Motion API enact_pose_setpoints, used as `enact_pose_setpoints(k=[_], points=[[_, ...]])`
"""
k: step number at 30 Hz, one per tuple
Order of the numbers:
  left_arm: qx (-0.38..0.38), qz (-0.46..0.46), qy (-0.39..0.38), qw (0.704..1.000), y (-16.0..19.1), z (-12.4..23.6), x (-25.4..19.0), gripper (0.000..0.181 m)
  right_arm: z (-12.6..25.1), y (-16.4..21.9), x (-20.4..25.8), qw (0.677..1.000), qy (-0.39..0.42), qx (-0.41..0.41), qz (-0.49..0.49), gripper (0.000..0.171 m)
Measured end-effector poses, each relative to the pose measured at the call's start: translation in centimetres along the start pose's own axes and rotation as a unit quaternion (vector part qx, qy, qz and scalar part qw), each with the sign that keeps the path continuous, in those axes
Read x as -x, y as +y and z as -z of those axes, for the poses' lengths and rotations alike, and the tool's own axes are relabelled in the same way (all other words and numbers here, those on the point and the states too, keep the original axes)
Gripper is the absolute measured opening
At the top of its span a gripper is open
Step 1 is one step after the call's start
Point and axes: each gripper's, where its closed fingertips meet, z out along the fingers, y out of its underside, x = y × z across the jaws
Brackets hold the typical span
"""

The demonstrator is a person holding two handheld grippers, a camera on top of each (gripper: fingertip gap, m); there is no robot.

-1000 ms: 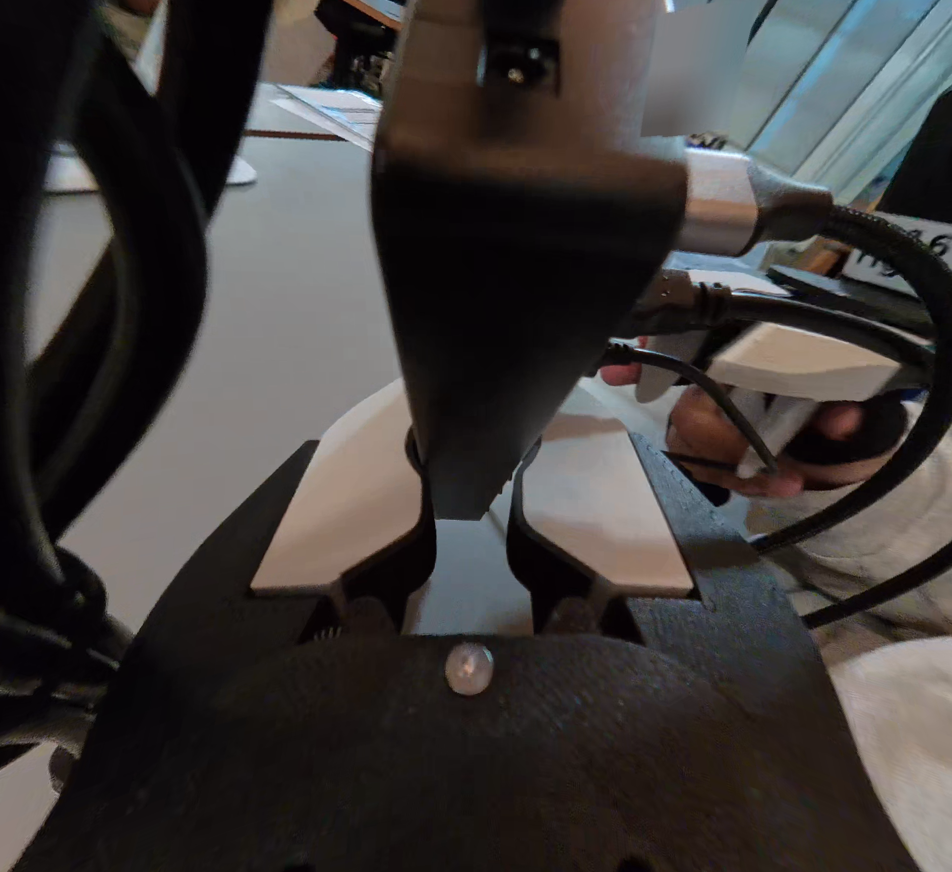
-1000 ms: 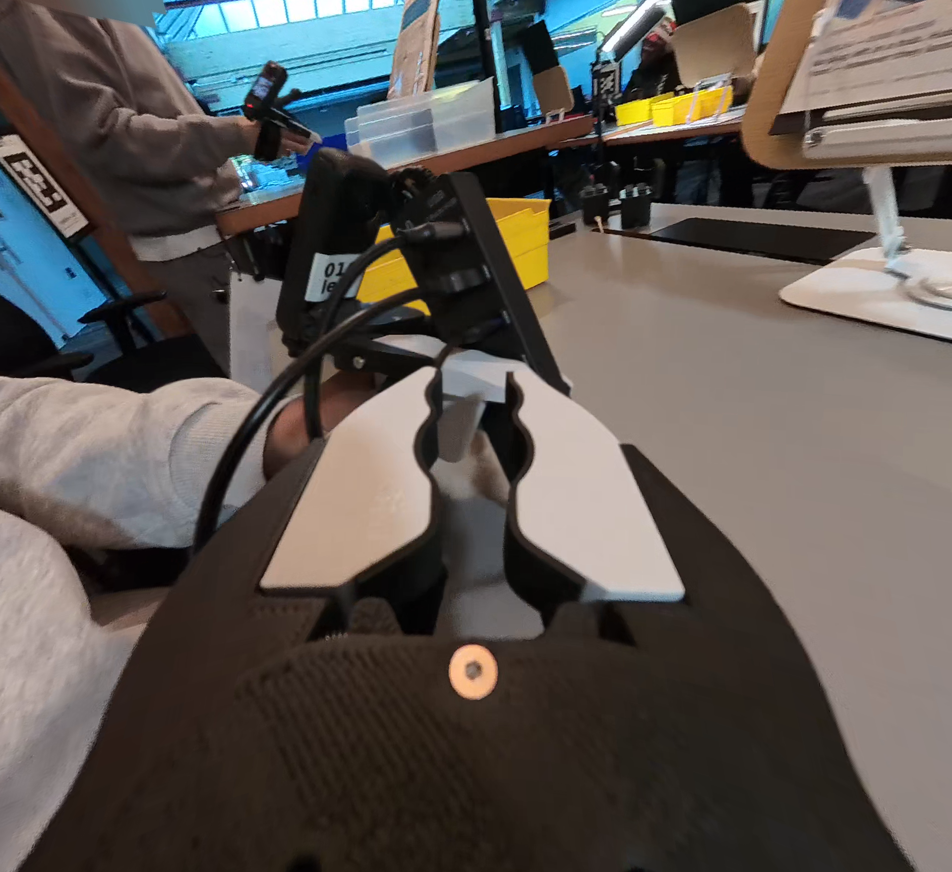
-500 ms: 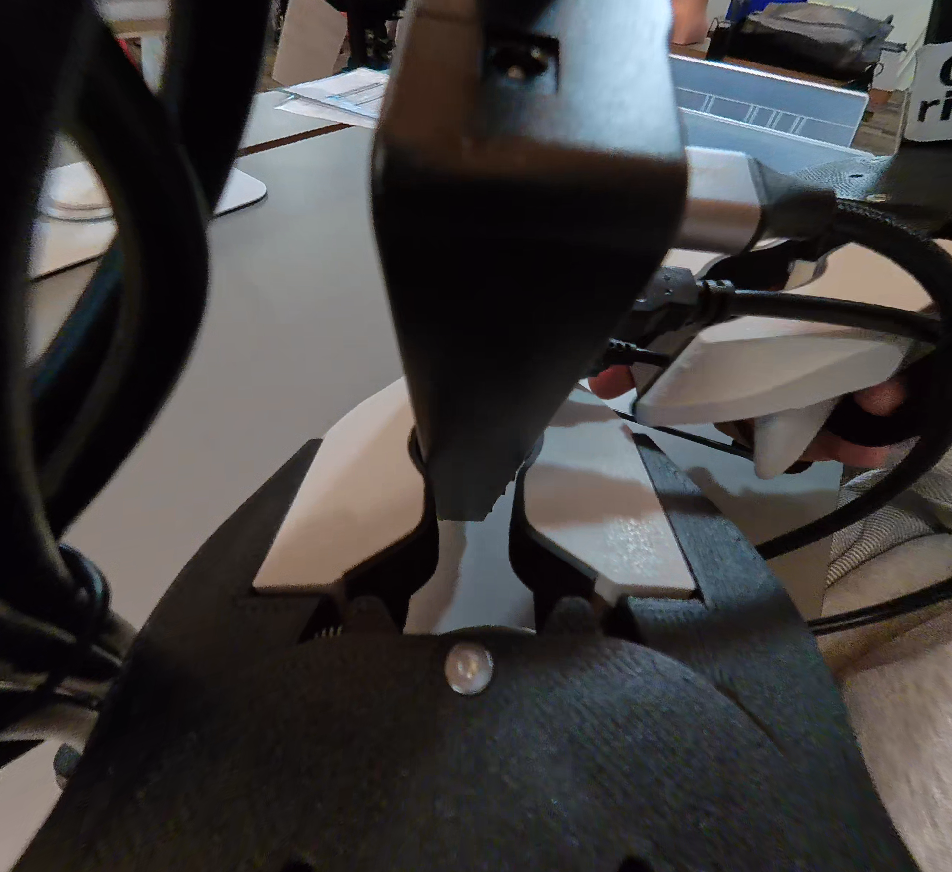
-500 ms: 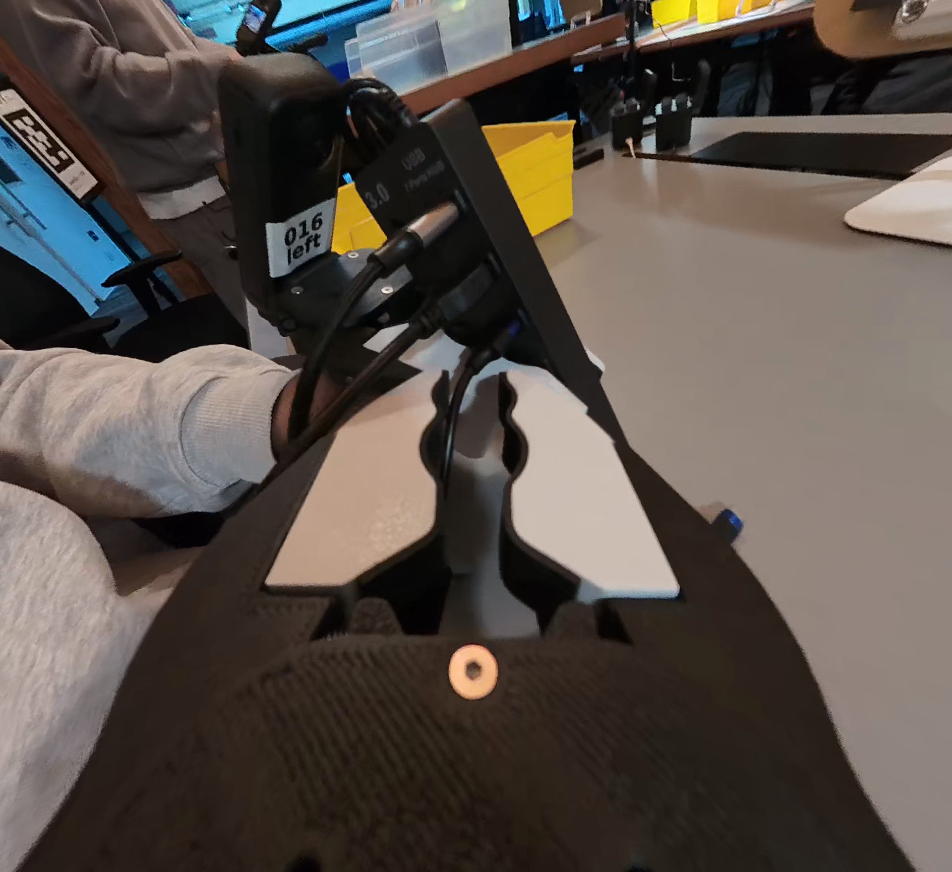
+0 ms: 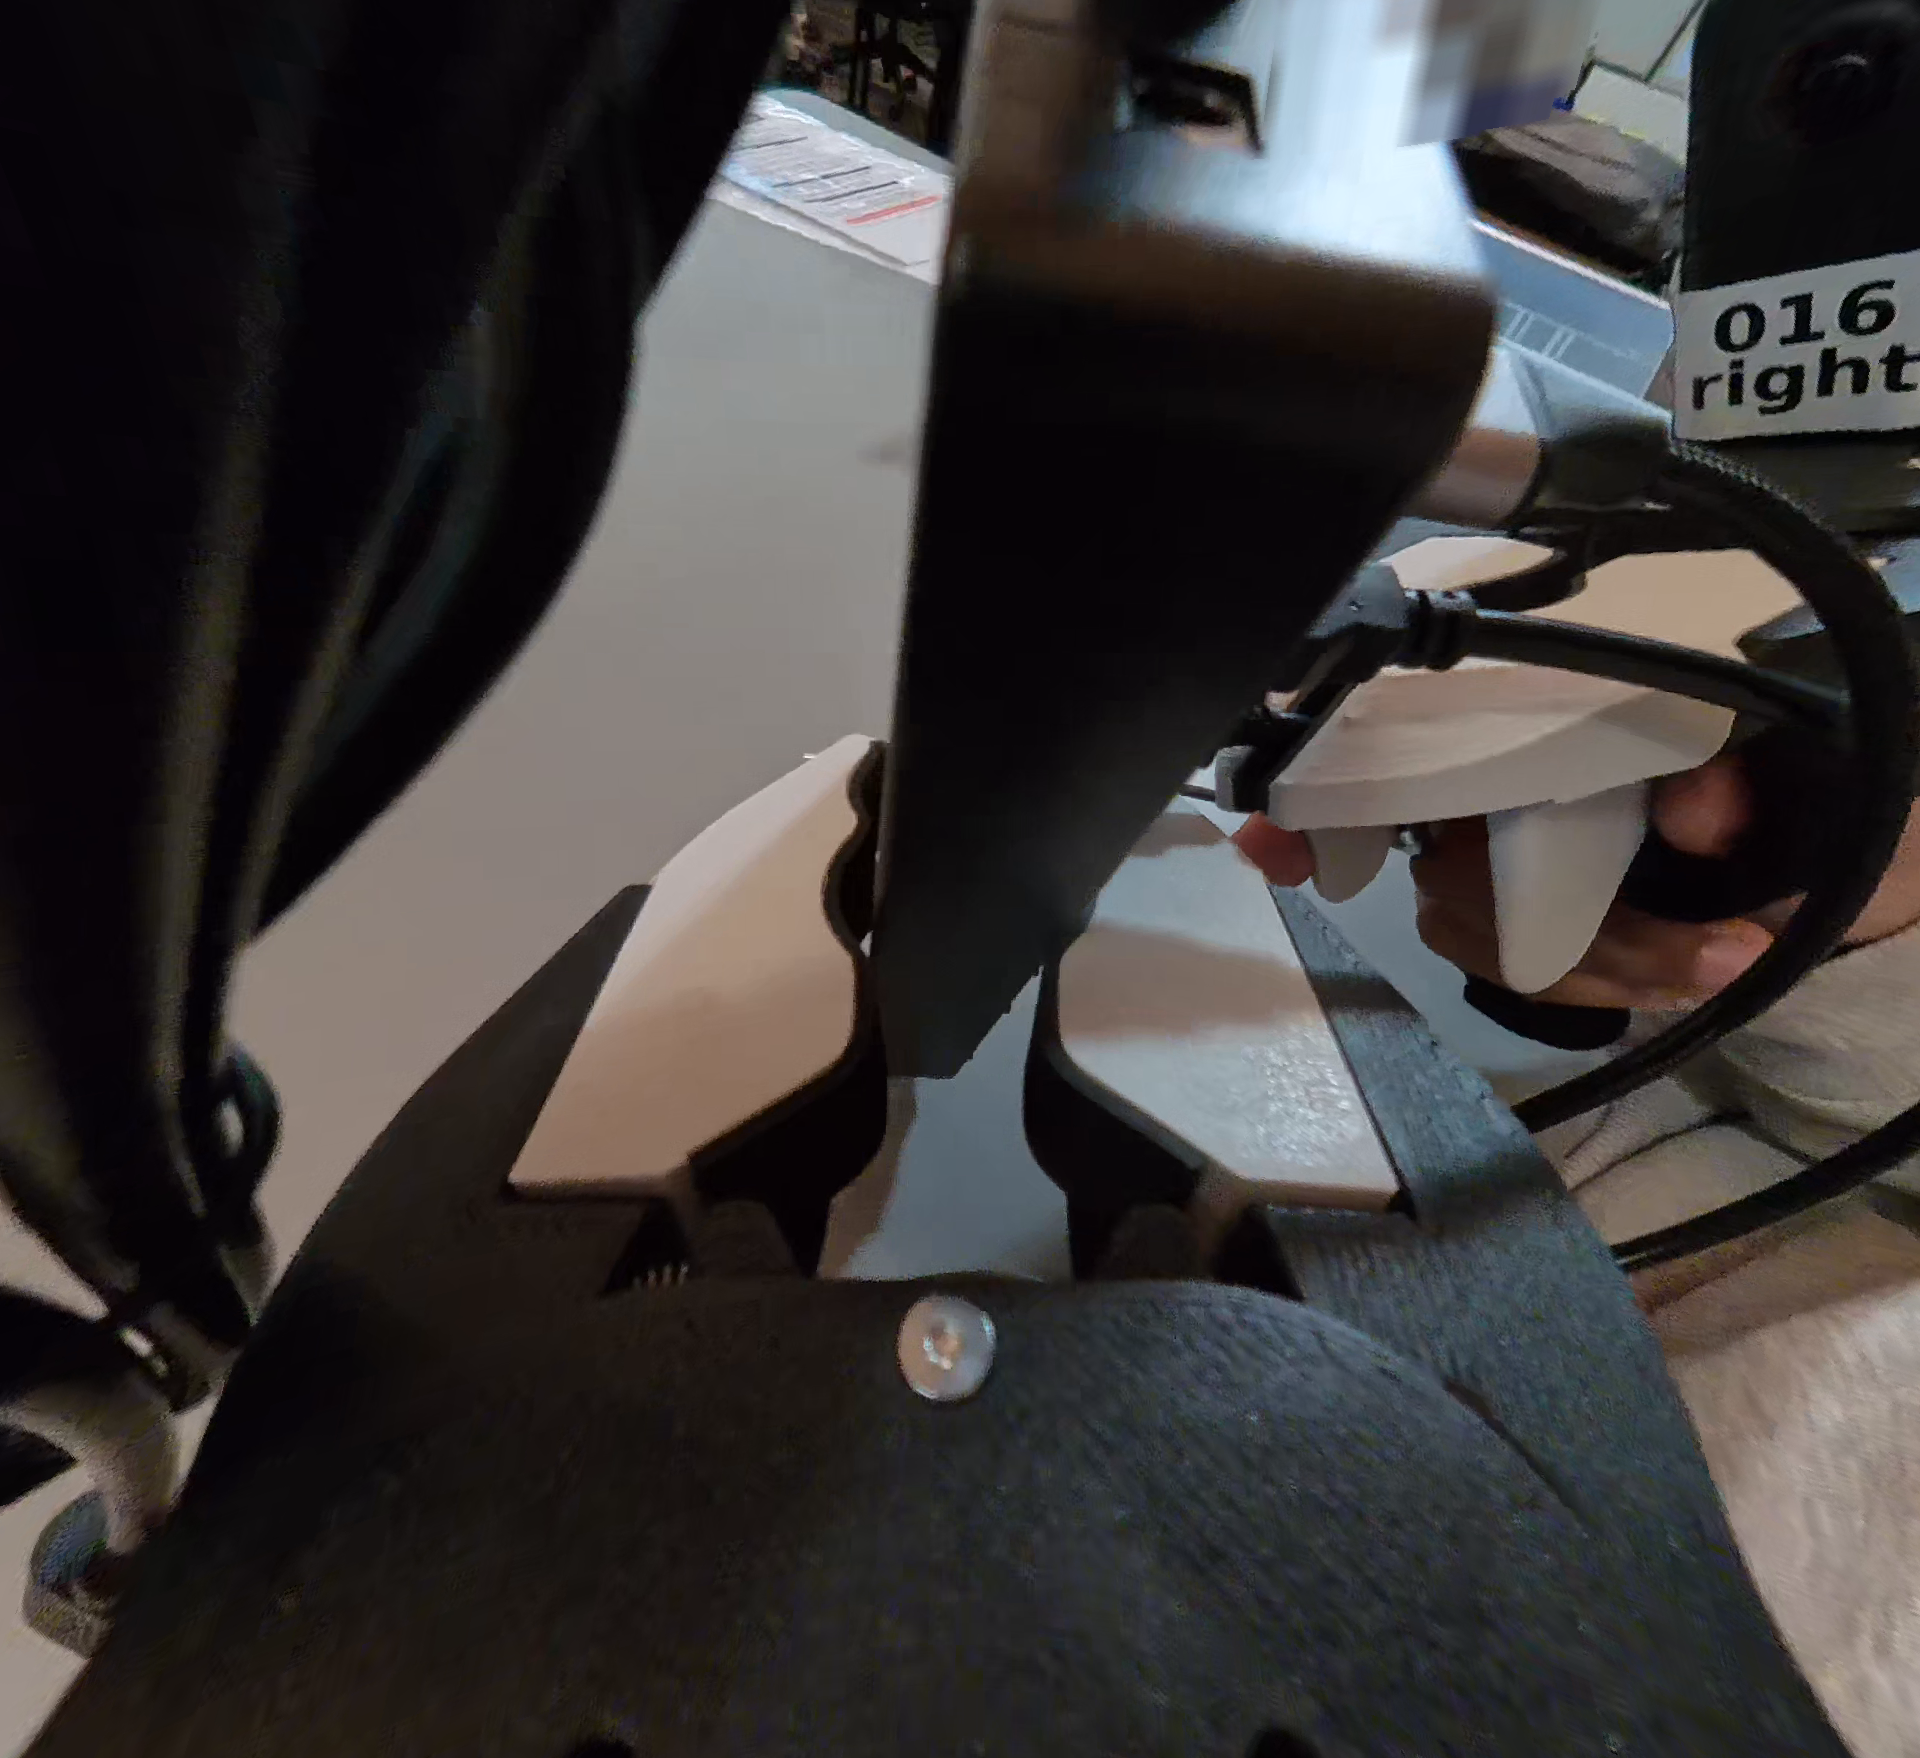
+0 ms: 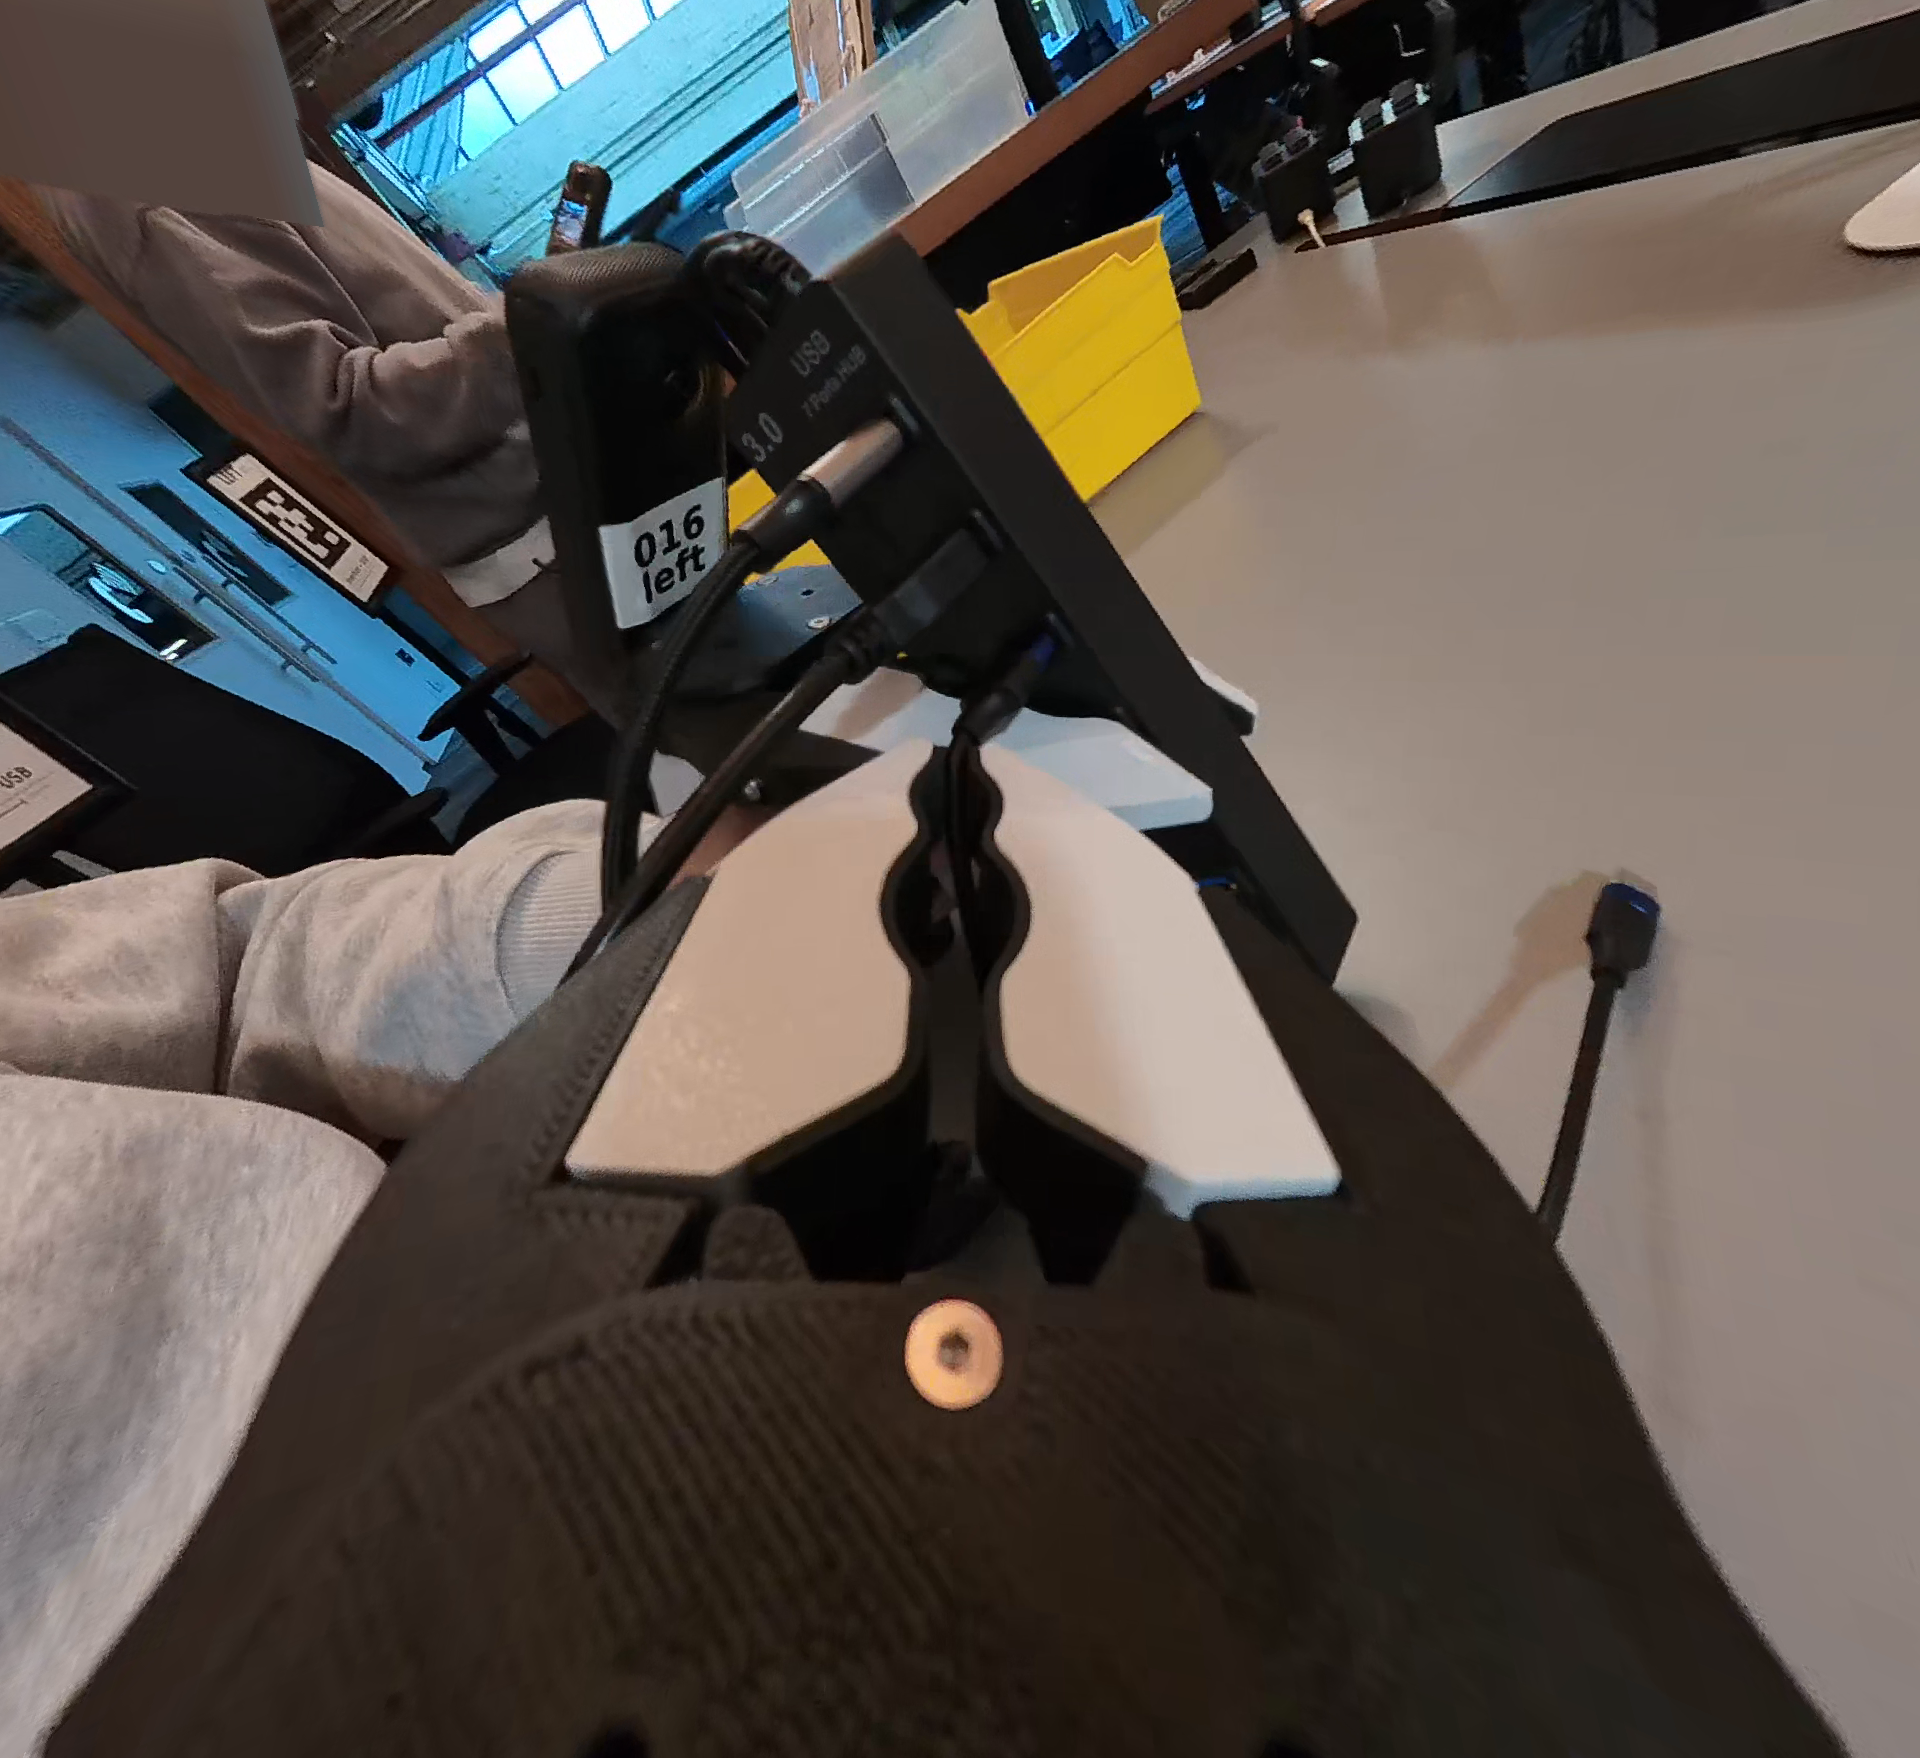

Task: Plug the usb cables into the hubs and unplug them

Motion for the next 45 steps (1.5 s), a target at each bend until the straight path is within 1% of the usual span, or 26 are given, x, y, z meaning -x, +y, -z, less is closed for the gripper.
enact_pose_setpoints(k=[2,7,8,9,13,16,21,23,24,25,27,28,29,31,33,34,37,40,43,44,45], points=[[0.0,0.017,0.001,1.0,0.1,-0.1,0.1,0.028,-0.1,0.0,-0.1,1.0,0.006,0.004,0.005,0.003],[-0.016,0.02,-0.011,1.0,-0.5,0.1,0.2,0.028,-0.1,-0.2,0.1,1.0,0.015,0.005,0.024,0.003],[-0.026,0.026,-0.014,0.999,-0.7,0.2,0.1,0.023,-0.1,-0.3,0.3,1.0,0.014,0.002,0.028,0.003],[-0.033,0.033,-0.014,0.999,-1.0,0.3,0.0,0.023,-0.1,-0.4,0.5,0.999,0.014,0.0,0.034,0.003],[-0.038,0.041,-0.018,0.998,-1.1,0.4,0.1,0.024,-0.2,-0.3,0.4,0.996,0.045,0.012,0.077,0.003],[-0.036,0.053,-0.022,0.998,-0.9,0.4,0.2,0.025,-0.3,-0.2,0.3,0.995,0.062,0.025,0.08,0.003],[-0.044,0.074,-0.016,0.996,-1.2,0.4,0.0,0.027,-0.2,-0.4,0.5,0.996,0.056,0.025,0.069,0.003],[-0.054,0.078,-0.011,0.995,-1.6,0.6,-0.2,0.03,-0.2,-0.6,0.9,0.997,0.042,0.021,0.057,0.003],[-0.068,0.076,-0.006,0.995,-2.0,0.8,-0.4,0.03,-0.2,-0.8,1.4,0.999,0.021,0.014,0.037,0.003],[-0.081,0.073,-0.003,0.994,-2.6,1.1,-0.6,0.027,-0.2,-1.2,1.9,1.0,-0.008,0.004,0.003,0.004],[-0.095,0.062,-0.004,0.993,-3.4,1.6,-0.9,0.027,0.0,-1.8,2.8,0.996,-0.064,-0.014,-0.069,0.003],[-0.096,0.057,-0.01,0.994,-3.5,1.7,-0.9,0.027,0.0,-1.8,2.7,0.994,-0.071,-0.017,-0.084,0.003],[-0.089,0.058,-0.011,0.994,-3.3,1.5,-0.8,0.027,0.0,-1.6,2.5,0.995,-0.059,-0.016,-0.078,0.003],[-0.08,0.077,-0.008,0.994,-2.7,1.2,-0.5,0.027,-0.2,-1.2,1.7,1.0,0.002,0.004,0.003,0.004],[-0.077,0.097,0.003,0.992,-2.4,1.0,-0.5,0.027,-0.2,-1.1,1.4,0.994,0.054,0.019,0.089,0.003],[-0.079,0.093,0.004,0.993,-2.6,1.0,-0.6,0.027,-0.2,-1.2,1.5,0.993,0.059,0.015,0.096,0.003],[-0.074,0.07,-0.009,0.995,-2.8,1.0,-0.5,0.027,0.0,-1.4,1.6,0.998,0.04,-0.001,0.054,0.003],[-0.071,0.092,0.0,0.993,-2.4,0.9,-0.5,0.027,-0.2,-1.2,1.4,0.992,0.068,0.009,0.102,0.003],[-0.077,0.096,0.004,0.992,-2.7,1.0,-0.6,0.027,-0.1,-1.5,1.6,0.994,0.062,0.001,0.093,0.003],[-0.079,0.097,0.001,0.992,-2.8,1.0,-0.5,0.027,0.0,-1.5,2.0,0.995,0.052,-0.006,0.087,0.003],[-0.098,0.134,-0.043,0.985,-3.1,1.4,1.7,0.027,0.3,-1.6,3.8,0.996,0.003,-0.018,0.082,0.003]])
